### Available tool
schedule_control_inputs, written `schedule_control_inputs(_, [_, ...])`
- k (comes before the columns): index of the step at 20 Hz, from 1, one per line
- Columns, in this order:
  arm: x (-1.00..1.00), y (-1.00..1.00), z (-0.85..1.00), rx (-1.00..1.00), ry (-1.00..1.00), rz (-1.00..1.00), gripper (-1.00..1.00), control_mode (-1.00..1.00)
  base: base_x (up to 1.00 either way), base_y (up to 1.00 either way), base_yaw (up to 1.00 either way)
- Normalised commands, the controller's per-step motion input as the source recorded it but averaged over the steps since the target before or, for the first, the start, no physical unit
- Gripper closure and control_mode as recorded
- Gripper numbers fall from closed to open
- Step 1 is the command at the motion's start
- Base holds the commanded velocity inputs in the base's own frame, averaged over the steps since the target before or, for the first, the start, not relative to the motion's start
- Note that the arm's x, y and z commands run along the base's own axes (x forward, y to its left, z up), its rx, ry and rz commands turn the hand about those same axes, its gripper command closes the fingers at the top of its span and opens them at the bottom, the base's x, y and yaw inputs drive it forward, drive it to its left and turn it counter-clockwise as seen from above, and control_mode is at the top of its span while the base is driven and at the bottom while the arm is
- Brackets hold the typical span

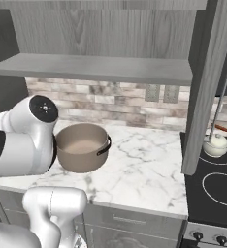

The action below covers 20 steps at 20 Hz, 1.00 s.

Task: Pick the kettle from the cabinet and place it on a stove burner. Then pick the pot from the counter and place it on another stove burner. Finally, turn both burners on.

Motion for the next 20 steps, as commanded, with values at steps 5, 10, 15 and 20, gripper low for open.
schedule_control_inputs(5, [0.17, 0.11, 0.00, -0.09, 0.04, 0.00, -1.00, -1.00, 0.00, 0.00, 0.00])
schedule_control_inputs(10, [0.14, -0.01, -0.08, -0.11, 0.00, 0.00, -1.00, -1.00, 0.00, 0.00, 0.00])
schedule_control_inputs(15, [0.12, -0.09, -0.25, -0.17, 0.00, 0.00, -1.00, -1.00, 0.00, 0.00, 0.00])
schedule_control_inputs(20, [0.10, -0.12, -0.25, -0.17, 0.00, 0.00, -1.00, -1.00, 0.00, 0.00, 0.00])
